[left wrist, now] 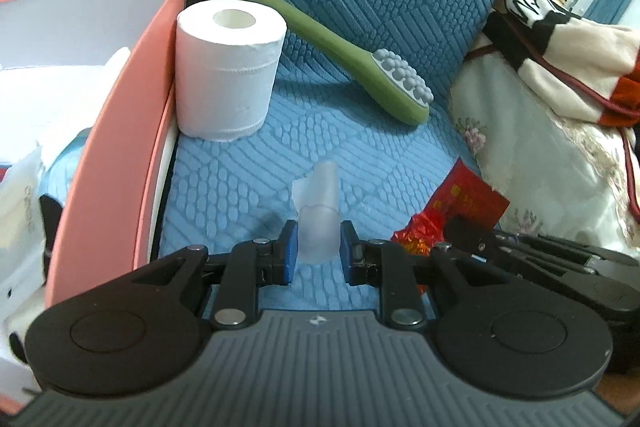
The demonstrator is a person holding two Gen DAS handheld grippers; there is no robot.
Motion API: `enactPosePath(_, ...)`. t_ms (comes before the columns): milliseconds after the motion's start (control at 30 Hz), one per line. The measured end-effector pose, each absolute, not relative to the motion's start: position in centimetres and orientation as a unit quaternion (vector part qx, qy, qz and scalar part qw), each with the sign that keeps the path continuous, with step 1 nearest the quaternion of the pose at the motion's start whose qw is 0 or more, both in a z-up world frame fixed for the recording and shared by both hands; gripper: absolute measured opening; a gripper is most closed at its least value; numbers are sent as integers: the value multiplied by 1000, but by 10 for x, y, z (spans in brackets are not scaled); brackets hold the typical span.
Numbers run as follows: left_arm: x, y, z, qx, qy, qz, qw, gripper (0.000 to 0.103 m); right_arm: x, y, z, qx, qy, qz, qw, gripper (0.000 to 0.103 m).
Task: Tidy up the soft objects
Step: 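Carry the clear piece with the left tool while the right tool carries the candy packet over the pink box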
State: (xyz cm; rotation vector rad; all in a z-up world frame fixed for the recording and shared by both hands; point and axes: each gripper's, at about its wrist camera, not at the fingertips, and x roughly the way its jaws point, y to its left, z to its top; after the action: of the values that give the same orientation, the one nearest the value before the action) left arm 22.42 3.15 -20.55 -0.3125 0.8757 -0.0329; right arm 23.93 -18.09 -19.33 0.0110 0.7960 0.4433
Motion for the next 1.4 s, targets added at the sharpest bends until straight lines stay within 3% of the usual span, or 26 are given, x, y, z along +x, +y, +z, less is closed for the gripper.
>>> enactPosePath(600, 170, 47, -172, -141, 426, -48, 892, 25, 167, -162, -172, 5, 381, 235, 894, 5)
enactPosePath(1400, 158, 88, -95, -127, 394, -64, 908, 25, 168, -125, -86, 20, 341, 250, 906, 5)
